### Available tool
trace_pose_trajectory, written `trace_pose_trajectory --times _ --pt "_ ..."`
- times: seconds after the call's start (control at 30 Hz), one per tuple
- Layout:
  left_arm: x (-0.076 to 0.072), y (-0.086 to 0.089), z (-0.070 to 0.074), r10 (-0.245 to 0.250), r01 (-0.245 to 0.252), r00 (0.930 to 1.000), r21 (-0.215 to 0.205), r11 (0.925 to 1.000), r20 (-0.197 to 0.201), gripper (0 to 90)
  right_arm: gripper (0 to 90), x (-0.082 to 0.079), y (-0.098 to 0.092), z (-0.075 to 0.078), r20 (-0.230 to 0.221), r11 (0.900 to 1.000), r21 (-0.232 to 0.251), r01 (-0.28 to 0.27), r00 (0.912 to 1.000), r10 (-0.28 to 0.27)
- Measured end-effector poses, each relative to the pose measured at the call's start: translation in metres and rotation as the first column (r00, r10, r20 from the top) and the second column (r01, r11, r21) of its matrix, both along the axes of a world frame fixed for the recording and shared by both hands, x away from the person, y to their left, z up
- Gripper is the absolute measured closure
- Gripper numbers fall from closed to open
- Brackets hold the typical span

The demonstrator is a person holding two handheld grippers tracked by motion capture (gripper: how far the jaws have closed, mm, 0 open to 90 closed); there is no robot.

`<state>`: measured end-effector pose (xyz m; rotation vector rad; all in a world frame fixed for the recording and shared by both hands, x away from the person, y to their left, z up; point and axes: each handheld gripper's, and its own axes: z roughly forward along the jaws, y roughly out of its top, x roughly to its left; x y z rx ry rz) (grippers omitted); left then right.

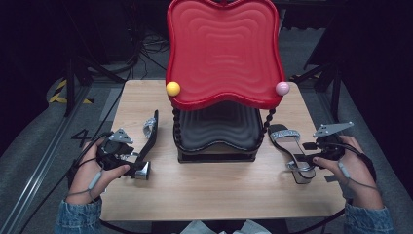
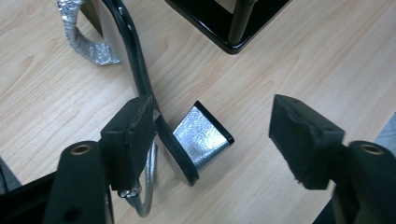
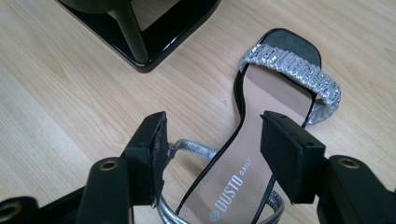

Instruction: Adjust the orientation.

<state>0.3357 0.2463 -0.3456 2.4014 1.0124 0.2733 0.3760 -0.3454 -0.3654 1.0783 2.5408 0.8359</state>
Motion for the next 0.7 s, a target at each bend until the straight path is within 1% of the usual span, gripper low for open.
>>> trace_pose_trajectory --times 0.03,0.07,0.13,0.2,0.23,0.27,0.3,0.33,0.37,0.43,0.5,0.53,0.57,0.6,0.67,0.7 --pt "0.0 -0.001 0.0 -0.006 0.006 0.9999 0.012 0.9999 0.01 28.9 41.8 0.0 0.0 0.0 0.002 1.0 0.002 -0.001 1.0 0.001" --pt "-0.001 -0.003 0.001 -0.011 0.011 0.9999 0.007 0.9999 0.003 28.5 41.7 -0.001 0.001 0.0 0.001 1.0 0.001 -0.004 1.0 0.004" --pt "-0.001 -0.004 0.001 -0.013 0.013 0.9999 0.012 0.9998 0.007 26.1 41.6 -0.001 0.003 0.0 0.001 1.0 -0.001 -0.005 1.0 0.005" --pt "-0.002 -0.003 0.002 -0.001 0.001 0.9999 0.014 0.9999 0.015 25.2 41.5 -0.001 0.003 0.0 0.002 1.0 -0.002 -0.007 1.0 0.007" --pt "-0.002 -0.002 0.002 0.004 -0.004 0.9999 0.012 0.9999 0.011 24.7 41.4 -0.001 0.004 0.0 -0.001 1.0 -0.002 -0.007 1.0 0.007" --pt "-0.002 0.0 0.002 0.001 -0.001 0.9999 0.012 0.9999 0.012 24.4 41.3 -0.001 0.005 0.0 0.001 1.0 0.001 -0.007 1.0 0.007" --pt "-0.003 0.001 0.001 0.008 -0.008 0.9999 0.007 0.9999 0.015 24.4 41.3 -0.001 0.005 0.001 0.006 1.0 -0.003 -0.01 0.9999 0.01" --pt "-0.003 0.002 0.002 0.013 -0.013 0.9997 0.014 0.9998 0.021 24.0 41.3 -0.001 0.005 0.001 0.005 1.0 -0.002 -0.012 0.9999 0.012" --pt "-0.003 0.002 0.001 0.029 -0.03 0.9992 0.015 0.9995 0.029 24.1 41.2 -0.001 0.006 0.001 0.005 1.0 -0.001 -0.013 0.9999 0.013" --pt "-0.005 0.004 0.001 0.033 -0.033 0.9994 0.019 0.9993 0.011 21.4 41.1 -0.001 0.007 0.002 0.006 1.0 0.001 -0.011 0.9999 0.011" --pt "-0.005 0.006 0.001 0.043 -0.043 0.9991 0.009 0.999 0.003 20.8 40.9 0.0 0.008 0.002 0.008 1.0 -0.003 -0.015 0.9999 0.015" --pt "-0.006 0.009 0.001 0.06 -0.06 0.9982 0.002 0.9982 -0.003 20.6 40.9 0.001 0.008 0.001 0.008 1.0 -0.003 -0.018 0.9998 0.018" --pt "-0.006 0.009 0.001 0.06 -0.06 0.9982 0.002 0.9982 -0.003 21.5 40.6 0.001 0.009 0.001 0.003 1.0 -0.001 -0.018 0.9998 0.018" --pt "-0.005 0.012 0.001 0.062 -0.062 0.9981 0.012 0.998 0.004 21.5 40.6 0.001 0.009 0.001 0.003 1.0 -0.001 -0.018 0.9998 0.018" --pt "-0.007 0.017 0.0 0.083 -0.083 0.9963 0.006 0.9966 -0.022 22.8 39.8 0.003 0.012 0.001 0.011 1.0 0.0 -0.017 0.9998 0.017" --pt "-0.008 0.022 -0.002 0.107 -0.107 0.9935 0.018 0.9941 -0.037 23.1 39.7 0.003 0.013 0.001 0.013 1.0 0.0 -0.019 0.9997 0.019"
